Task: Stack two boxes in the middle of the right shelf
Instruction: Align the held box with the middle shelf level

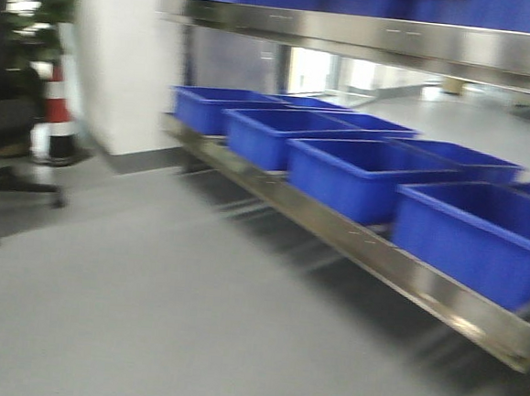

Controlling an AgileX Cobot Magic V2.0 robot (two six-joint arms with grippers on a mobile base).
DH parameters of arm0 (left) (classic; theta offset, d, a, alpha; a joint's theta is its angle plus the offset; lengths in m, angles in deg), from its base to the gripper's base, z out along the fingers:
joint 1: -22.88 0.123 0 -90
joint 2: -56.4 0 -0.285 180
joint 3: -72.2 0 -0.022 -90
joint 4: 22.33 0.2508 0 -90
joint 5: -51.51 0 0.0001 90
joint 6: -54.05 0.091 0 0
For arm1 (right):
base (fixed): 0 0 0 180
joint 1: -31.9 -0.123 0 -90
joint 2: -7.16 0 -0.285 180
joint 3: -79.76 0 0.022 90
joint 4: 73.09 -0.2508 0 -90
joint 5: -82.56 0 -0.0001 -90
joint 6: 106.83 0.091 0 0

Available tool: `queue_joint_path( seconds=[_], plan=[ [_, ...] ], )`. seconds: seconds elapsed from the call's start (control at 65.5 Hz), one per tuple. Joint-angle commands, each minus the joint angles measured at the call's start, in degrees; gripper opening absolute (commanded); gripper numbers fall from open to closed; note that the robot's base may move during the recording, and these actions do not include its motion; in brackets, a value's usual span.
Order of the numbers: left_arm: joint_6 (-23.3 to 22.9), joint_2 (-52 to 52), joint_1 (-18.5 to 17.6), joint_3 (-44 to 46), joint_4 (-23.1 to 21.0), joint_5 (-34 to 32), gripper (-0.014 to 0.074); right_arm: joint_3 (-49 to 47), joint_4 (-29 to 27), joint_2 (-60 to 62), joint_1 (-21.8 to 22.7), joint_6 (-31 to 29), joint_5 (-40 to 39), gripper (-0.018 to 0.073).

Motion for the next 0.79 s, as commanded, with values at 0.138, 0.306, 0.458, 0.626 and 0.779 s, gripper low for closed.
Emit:
queue_joint_path(
  seconds=[0.138, 0.306, 0.458, 0.626, 0.779],
  plan=[
    [-0.21, -0.59, 0.25, 0.47, 1.69, -1.19, -0.0111, -0.54, 0.86, 1.11, 0.25, -0.70, -5.27, -0.0154],
    [-0.21, -0.59, 0.25, 0.47, 1.69, -1.19, -0.0111, -0.54, 0.86, 1.11, 0.25, -0.70, -5.27, -0.0154],
    [-0.21, -0.59, 0.25, 0.47, 1.69, -1.19, -0.0111, -0.54, 0.86, 1.11, 0.25, -0.70, -5.27, -0.0154],
    [-0.21, -0.59, 0.25, 0.47, 1.69, -1.19, -0.0111, -0.54, 0.86, 1.11, 0.25, -0.70, -5.27, -0.0154],
    [-0.21, -0.59, 0.25, 0.47, 1.69, -1.19, -0.0111, -0.54, 0.86, 1.11, 0.25, -0.70, -5.27, -0.0154]
  ],
)
